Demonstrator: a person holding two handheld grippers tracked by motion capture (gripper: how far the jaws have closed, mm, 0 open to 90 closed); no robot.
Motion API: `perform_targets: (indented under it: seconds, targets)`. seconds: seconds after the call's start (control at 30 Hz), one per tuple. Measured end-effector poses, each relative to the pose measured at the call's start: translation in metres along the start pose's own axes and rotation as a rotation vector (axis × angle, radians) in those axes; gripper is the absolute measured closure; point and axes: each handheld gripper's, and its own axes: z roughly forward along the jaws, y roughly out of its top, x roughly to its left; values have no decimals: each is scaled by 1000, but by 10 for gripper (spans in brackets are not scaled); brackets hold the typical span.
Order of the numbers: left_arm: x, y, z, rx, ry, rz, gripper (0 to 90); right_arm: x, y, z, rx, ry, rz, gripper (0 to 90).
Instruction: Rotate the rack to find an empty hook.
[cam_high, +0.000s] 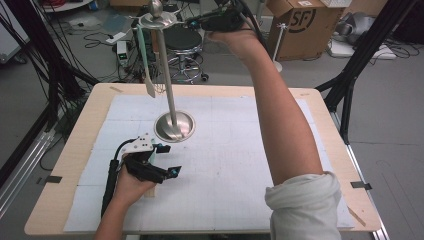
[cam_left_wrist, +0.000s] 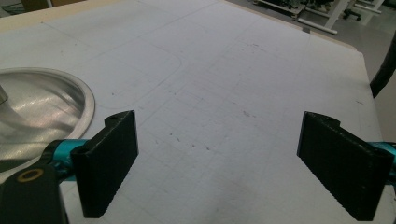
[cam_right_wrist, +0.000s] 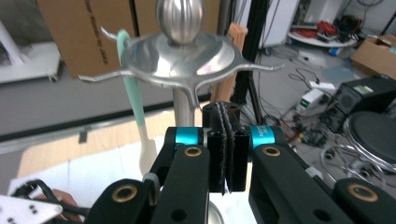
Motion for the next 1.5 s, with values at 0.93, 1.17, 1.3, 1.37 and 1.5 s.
perform_targets:
  seconds: [0.93, 1.17, 1.3, 1.37, 1.5]
  targets:
    - [-1, 0, 2, 13, -7, 10, 131, 39, 0, 5, 36, 133, -115, 817]
    - [-1, -1, 3, 16, -5, 6, 131, 37, -22, -6, 32, 179, -118, 738]
    - [-1, -1, 3, 19, -5, 7, 131, 38, -31, -12, 25, 195, -119, 705]
    - [-2, -1, 3, 18, -3, 6, 131, 38, -36, -15, 25, 194, -119, 690]
    - [-2, -1, 4, 17, -5, 6, 131, 37, -44, -23, 4, 200, -107, 667]
